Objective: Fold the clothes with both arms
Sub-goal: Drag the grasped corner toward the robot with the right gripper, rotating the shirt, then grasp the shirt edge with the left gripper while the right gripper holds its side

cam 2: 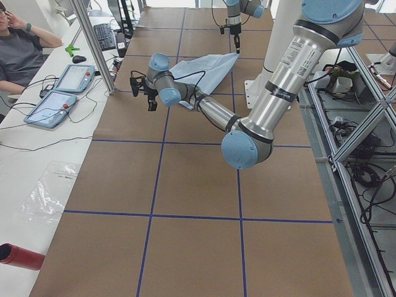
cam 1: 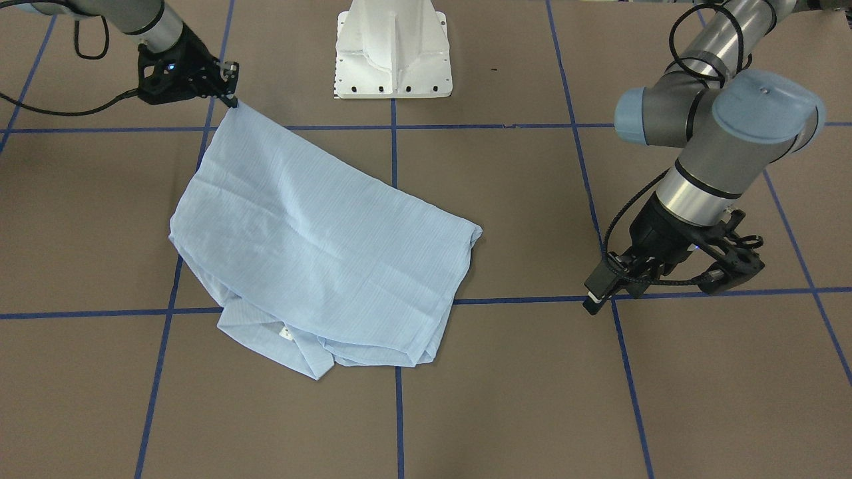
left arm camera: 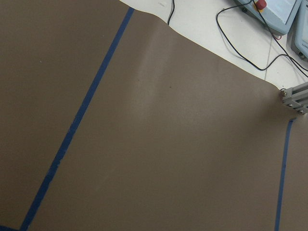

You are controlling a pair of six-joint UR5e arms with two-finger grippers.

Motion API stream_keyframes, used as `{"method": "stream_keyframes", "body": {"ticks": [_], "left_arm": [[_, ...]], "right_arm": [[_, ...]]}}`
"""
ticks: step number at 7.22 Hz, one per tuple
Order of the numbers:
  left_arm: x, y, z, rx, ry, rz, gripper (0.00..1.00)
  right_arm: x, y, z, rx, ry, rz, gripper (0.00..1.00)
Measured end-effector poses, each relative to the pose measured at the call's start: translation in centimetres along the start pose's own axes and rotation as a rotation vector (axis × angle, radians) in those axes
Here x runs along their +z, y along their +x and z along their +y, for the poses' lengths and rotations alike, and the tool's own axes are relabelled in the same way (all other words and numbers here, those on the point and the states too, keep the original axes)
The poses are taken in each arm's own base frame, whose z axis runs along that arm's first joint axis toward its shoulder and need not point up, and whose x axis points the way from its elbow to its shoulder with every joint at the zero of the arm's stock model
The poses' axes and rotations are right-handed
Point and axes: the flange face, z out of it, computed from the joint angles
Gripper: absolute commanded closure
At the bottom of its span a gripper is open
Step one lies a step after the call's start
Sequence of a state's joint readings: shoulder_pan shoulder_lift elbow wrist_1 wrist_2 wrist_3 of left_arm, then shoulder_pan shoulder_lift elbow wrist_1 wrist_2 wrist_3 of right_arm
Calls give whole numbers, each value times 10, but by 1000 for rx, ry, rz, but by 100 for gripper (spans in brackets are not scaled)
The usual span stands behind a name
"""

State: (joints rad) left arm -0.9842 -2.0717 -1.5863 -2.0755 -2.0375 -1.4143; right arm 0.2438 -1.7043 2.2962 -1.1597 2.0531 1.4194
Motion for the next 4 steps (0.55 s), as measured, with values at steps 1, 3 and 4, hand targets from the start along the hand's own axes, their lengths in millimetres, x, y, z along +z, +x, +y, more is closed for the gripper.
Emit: {"method": "stream_keyframes", "body": {"ticks": [1,3,4], "left_arm": [[-2,-2,2,2,-2,2,1],[-1,-2,9,9,-13,6,1],[2,5,25,25,-33,14,1]], "right_arm": [[10,-13,28,-35,-58,-9,1],[21,-22,41,-64,-30,-6,0],[22,-28,27,-60,37,-15,0]]}}
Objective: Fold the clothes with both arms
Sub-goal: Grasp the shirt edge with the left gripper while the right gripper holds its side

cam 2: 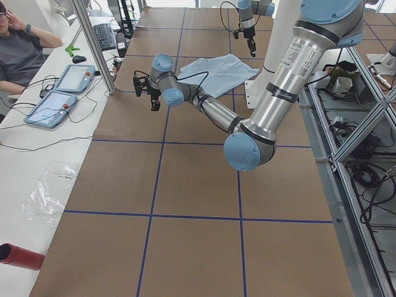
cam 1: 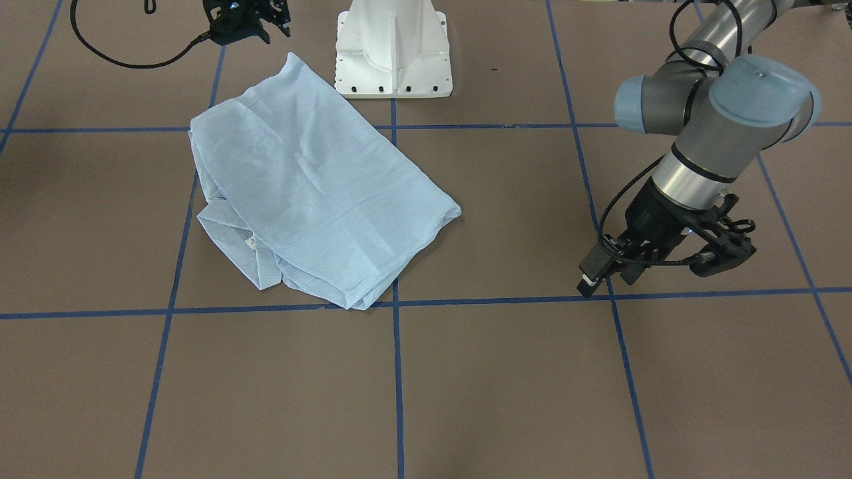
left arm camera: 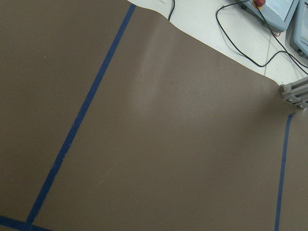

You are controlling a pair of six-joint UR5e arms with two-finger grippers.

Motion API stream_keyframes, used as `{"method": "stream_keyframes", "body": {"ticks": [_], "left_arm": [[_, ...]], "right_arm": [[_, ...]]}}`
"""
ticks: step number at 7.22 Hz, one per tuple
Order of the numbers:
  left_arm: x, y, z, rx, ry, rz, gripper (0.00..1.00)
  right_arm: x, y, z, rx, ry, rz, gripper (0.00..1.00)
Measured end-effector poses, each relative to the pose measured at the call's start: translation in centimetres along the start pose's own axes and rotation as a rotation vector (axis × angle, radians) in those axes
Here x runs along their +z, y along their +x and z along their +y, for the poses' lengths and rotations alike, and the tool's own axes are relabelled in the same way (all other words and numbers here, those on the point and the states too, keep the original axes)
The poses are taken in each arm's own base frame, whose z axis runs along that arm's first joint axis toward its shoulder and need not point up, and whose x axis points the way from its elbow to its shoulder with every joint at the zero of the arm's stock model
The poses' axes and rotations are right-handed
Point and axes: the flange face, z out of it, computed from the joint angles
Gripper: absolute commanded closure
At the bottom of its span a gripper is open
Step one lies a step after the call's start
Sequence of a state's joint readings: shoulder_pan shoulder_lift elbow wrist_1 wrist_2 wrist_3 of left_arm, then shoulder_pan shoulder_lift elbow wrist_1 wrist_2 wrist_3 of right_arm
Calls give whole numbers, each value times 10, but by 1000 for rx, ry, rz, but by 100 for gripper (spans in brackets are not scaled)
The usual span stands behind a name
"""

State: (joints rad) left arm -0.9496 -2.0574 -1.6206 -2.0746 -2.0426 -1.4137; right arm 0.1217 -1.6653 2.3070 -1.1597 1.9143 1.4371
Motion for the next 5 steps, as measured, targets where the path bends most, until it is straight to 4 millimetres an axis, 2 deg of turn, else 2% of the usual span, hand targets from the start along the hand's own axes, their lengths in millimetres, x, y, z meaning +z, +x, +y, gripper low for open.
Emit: {"method": "stream_keyframes", "body": {"ticks": [1,2,4,5], "left_arm": [[7,13,29,19,-40,4,1],[19,27,68,13,-90,-4,2],[61,58,166,-36,-146,-43,6],[82,72,204,-40,-145,-76,8]], "right_arm": [[-6,-8,-28,17,79,-21,0],[-18,-14,-58,39,155,-44,0],[-51,-16,-110,80,287,-75,0],[-64,-15,-129,95,332,-84,0]]}}
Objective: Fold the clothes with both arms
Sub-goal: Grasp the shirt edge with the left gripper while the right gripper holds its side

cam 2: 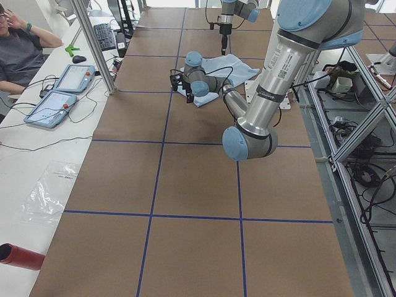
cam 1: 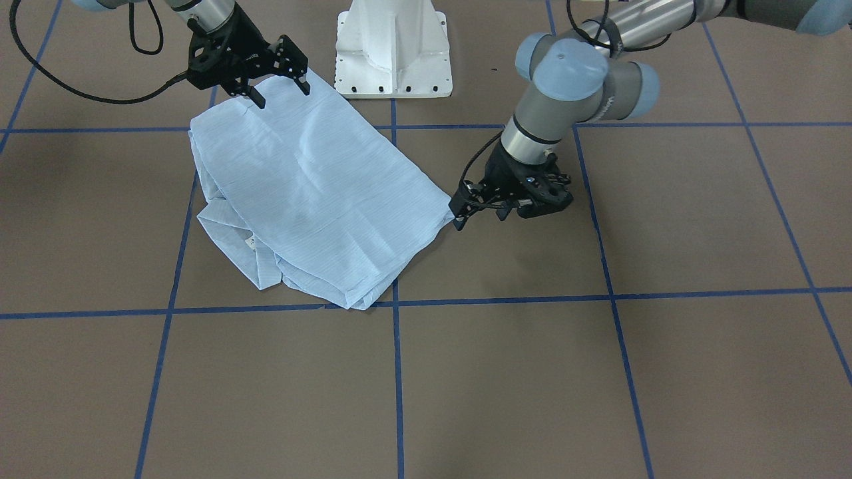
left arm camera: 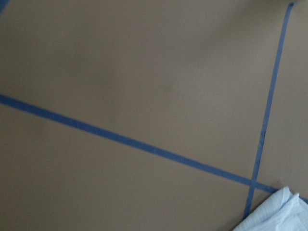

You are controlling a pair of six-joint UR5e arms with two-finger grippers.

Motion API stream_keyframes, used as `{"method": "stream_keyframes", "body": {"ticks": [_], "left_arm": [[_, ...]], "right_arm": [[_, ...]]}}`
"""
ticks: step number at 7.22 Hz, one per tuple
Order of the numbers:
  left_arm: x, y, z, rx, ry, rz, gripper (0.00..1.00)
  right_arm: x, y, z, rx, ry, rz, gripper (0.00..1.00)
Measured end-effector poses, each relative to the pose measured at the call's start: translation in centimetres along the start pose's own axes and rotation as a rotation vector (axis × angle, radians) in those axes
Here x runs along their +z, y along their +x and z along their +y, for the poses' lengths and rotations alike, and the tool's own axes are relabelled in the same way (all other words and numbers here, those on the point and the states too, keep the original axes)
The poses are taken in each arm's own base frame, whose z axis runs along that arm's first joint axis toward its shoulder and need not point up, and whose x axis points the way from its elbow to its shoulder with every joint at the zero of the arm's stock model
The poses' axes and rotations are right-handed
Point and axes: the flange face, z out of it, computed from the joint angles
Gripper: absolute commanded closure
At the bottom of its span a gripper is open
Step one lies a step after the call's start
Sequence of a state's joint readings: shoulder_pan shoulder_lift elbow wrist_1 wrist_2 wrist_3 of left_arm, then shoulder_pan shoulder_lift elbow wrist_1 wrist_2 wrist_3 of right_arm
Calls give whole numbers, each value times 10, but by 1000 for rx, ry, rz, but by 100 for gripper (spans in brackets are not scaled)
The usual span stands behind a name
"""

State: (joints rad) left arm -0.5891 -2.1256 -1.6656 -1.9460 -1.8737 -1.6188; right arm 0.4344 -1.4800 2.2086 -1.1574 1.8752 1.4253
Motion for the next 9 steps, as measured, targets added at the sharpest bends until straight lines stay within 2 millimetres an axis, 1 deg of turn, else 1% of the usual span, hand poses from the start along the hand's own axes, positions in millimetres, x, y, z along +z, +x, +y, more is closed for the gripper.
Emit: {"method": "stream_keyframes", "body": {"ticks": [1,2,3,4,5,6,7,8,9], "left_arm": [[21,10,22,-1,-1,-31,9],[39,11,40,5,-5,-57,10],[50,8,49,10,0,-77,11],[56,4,52,11,3,-89,17],[58,2,53,13,3,-94,38],[60,1,54,14,2,-97,63],[60,0,54,16,-2,-100,71],[62,0,56,18,-6,-107,88],[62,-1,59,19,-10,-122,100]], "right_arm": [[-3,0,-16,12,32,-2,0],[-4,1,-25,19,50,0,0],[-3,0,-30,22,59,-1,0],[-2,-1,-33,24,64,-3,0],[-2,-2,-35,24,67,-4,0],[-3,-2,-36,25,69,-4,0],[-3,-1,-37,26,70,-4,0],[-3,-1,-37,27,71,-4,0],[-3,-1,-38,28,74,-2,0]]}}
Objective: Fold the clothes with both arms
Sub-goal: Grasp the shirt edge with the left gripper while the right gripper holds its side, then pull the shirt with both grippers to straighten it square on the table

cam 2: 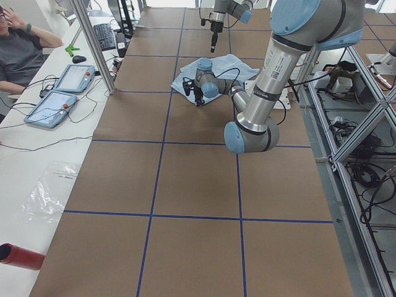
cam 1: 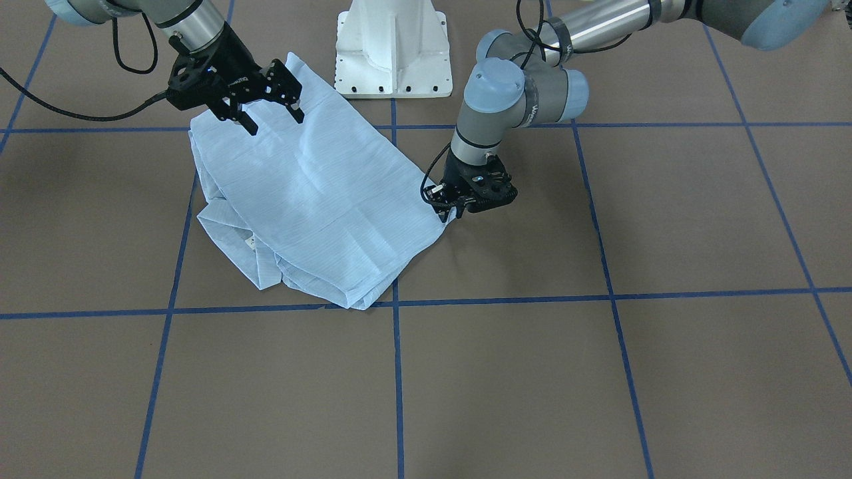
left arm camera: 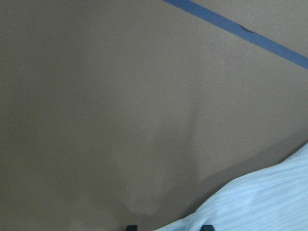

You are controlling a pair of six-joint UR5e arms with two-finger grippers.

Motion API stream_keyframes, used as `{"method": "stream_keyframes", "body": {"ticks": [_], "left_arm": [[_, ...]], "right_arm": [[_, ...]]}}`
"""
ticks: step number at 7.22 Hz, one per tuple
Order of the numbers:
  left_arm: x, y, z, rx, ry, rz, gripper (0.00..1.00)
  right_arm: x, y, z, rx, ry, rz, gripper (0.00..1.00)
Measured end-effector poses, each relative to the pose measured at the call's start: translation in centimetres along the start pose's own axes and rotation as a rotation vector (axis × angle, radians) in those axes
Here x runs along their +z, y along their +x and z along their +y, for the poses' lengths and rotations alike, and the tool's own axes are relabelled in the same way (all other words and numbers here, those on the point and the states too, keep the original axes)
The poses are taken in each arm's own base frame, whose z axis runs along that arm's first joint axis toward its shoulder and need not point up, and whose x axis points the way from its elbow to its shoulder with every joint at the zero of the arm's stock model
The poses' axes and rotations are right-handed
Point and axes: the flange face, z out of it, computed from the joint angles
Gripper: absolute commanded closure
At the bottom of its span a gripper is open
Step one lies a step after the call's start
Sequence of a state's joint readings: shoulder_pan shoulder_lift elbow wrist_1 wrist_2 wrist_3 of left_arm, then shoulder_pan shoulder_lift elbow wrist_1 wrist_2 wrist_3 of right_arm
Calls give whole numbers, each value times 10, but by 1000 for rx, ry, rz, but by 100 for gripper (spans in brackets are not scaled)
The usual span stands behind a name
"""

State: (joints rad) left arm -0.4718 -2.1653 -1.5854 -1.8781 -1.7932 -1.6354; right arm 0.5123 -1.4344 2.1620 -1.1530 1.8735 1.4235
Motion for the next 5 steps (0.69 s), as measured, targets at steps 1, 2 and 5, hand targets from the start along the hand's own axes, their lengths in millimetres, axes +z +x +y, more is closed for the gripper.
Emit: {"method": "stream_keyframes", "body": {"ticks": [1,2,5], "left_arm": [[-5,1,3,0,-3,-15,100],[-16,3,7,1,-14,-23,100],[-43,7,-11,9,-14,-23,100]], "right_arm": [[0,0,-1,1,2,1,0],[0,1,-2,3,4,3,0],[3,4,-5,8,7,13,0]]}}
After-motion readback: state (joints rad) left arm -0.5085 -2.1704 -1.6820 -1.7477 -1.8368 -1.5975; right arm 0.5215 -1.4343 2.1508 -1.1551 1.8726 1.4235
